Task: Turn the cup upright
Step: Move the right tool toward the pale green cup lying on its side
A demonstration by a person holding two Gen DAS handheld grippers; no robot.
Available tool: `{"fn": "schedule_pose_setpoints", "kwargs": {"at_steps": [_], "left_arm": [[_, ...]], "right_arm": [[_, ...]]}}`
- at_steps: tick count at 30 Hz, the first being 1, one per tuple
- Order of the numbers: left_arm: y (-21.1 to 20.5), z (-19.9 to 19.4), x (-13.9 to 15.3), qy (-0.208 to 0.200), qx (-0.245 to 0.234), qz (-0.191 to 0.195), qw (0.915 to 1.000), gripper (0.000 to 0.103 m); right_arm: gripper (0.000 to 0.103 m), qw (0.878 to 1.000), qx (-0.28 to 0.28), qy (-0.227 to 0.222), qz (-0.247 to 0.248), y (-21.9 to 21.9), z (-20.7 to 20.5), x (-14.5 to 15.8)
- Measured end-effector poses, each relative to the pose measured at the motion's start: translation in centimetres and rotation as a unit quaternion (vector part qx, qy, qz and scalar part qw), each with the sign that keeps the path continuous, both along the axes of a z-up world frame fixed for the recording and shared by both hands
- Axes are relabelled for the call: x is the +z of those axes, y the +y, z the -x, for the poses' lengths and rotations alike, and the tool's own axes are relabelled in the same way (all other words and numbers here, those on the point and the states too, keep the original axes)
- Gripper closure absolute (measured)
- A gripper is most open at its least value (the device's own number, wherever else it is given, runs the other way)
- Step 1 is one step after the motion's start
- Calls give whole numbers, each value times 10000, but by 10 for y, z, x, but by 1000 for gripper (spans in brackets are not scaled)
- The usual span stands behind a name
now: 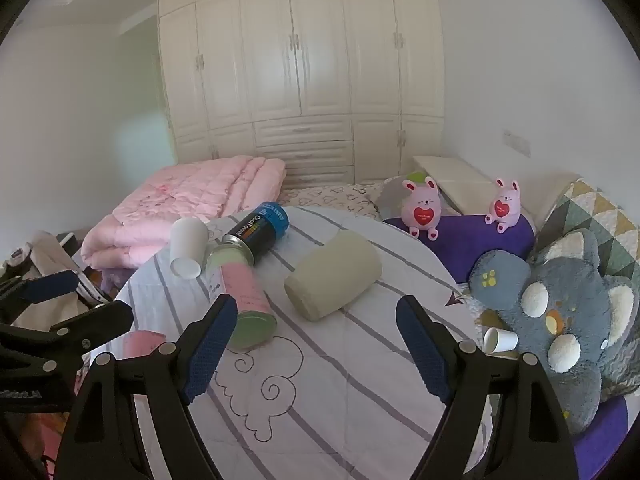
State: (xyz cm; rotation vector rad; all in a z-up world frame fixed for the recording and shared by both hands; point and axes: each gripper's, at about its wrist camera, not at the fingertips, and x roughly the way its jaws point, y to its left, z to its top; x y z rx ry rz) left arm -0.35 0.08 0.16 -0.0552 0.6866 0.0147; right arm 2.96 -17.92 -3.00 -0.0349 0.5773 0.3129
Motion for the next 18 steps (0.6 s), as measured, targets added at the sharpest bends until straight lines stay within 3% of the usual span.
{"fn": "schedule_pose_setpoints", "kwargs": {"at_steps": [6,18], "left_arm": [[3,8,-25,48,-26,16,10000,0],[4,-7,-17,266,-20,-29,9996,0]], "right_arm": [[20,10000,23,12,42,5,-1,0],[20,9999,99,56,19,7,-4,-4]]}}
